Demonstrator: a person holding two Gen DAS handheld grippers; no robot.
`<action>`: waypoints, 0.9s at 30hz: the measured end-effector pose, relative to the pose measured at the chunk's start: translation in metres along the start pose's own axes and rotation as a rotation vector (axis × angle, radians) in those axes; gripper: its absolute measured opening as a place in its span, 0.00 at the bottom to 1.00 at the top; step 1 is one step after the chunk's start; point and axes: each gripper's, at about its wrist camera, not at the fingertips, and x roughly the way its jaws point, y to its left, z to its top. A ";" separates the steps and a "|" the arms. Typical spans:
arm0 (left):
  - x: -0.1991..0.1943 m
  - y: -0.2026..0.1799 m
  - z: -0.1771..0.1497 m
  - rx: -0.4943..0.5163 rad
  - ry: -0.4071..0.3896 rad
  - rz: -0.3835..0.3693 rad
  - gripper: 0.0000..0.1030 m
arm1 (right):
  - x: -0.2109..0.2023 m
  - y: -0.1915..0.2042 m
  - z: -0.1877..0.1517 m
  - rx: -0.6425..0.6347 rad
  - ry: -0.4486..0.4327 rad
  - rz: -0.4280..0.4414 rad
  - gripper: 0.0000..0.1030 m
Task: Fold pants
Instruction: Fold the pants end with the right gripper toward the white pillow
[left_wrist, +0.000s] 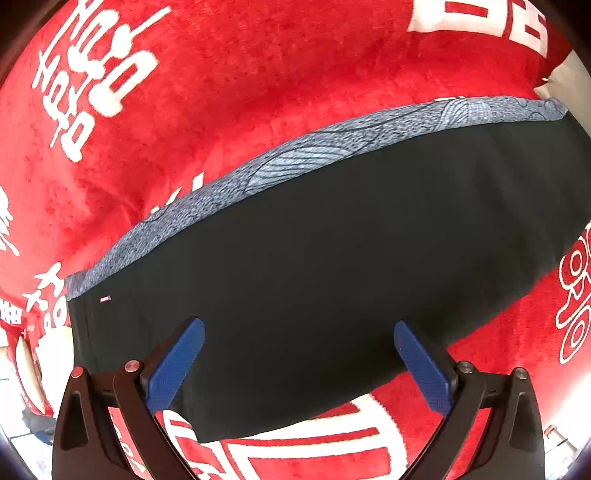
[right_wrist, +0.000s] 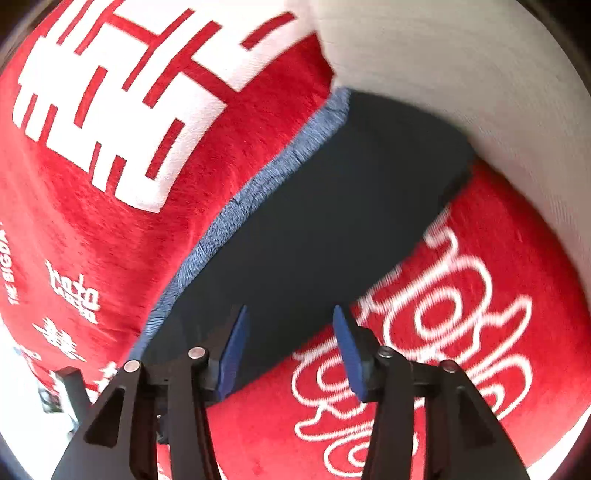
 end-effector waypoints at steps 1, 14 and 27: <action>-0.001 -0.003 0.001 0.004 -0.001 0.000 1.00 | 0.005 0.002 -0.003 0.015 0.002 0.010 0.52; -0.021 -0.035 0.020 -0.022 -0.063 -0.065 1.00 | 0.008 -0.054 -0.025 0.280 -0.070 0.132 0.53; 0.003 -0.080 0.039 -0.059 -0.055 -0.099 1.00 | 0.006 -0.069 -0.017 0.362 -0.259 0.267 0.53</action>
